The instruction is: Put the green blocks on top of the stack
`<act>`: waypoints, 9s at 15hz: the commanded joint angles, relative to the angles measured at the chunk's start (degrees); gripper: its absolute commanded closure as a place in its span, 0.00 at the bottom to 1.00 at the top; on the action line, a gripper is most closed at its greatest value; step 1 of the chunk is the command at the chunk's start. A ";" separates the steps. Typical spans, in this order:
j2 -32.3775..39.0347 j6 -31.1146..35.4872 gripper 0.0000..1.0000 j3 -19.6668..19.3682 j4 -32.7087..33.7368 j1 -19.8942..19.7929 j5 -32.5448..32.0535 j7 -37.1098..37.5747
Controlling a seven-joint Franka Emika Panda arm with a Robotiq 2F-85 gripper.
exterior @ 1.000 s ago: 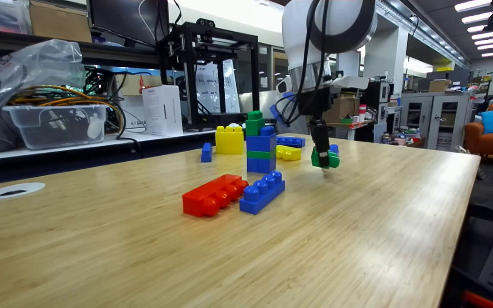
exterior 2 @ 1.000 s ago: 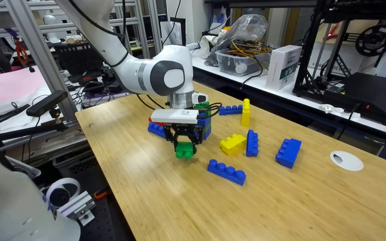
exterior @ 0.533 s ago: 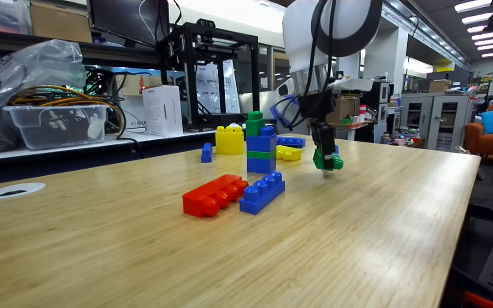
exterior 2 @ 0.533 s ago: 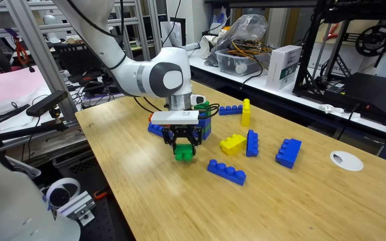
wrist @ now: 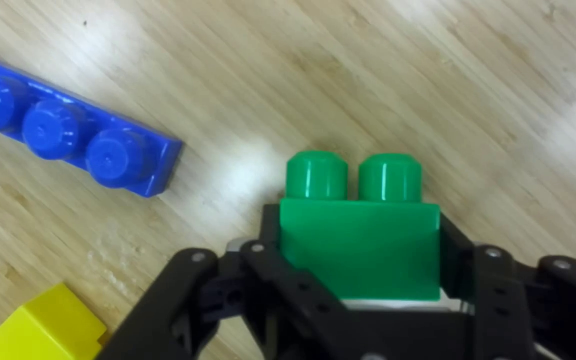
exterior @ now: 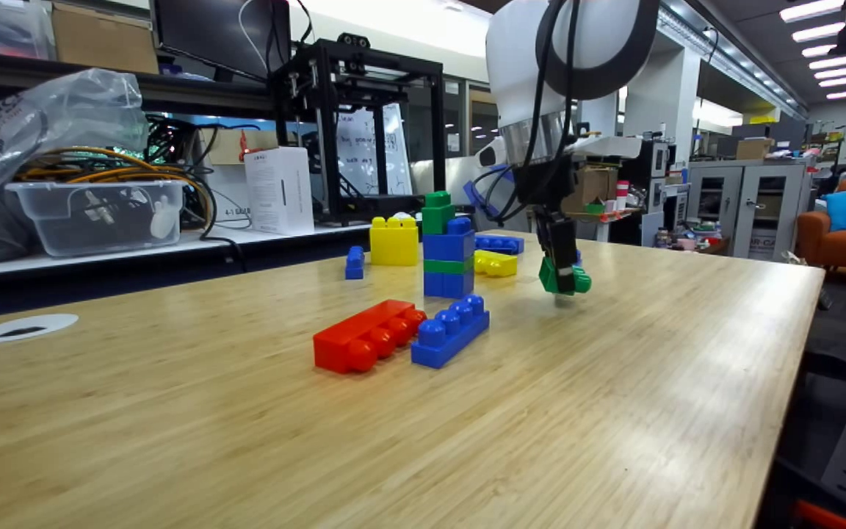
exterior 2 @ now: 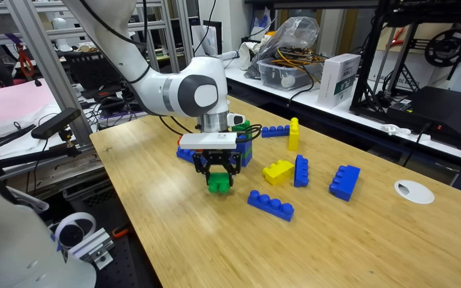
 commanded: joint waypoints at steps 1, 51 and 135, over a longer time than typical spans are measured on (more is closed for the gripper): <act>-0.60 -0.80 0.55 0.51 0.22 -1.05 8.53 2.36; -6.99 -6.35 0.00 -6.07 2.47 0.44 26.10 72.36; 0.88 -5.26 0.00 3.83 4.51 2.69 -20.37 -36.30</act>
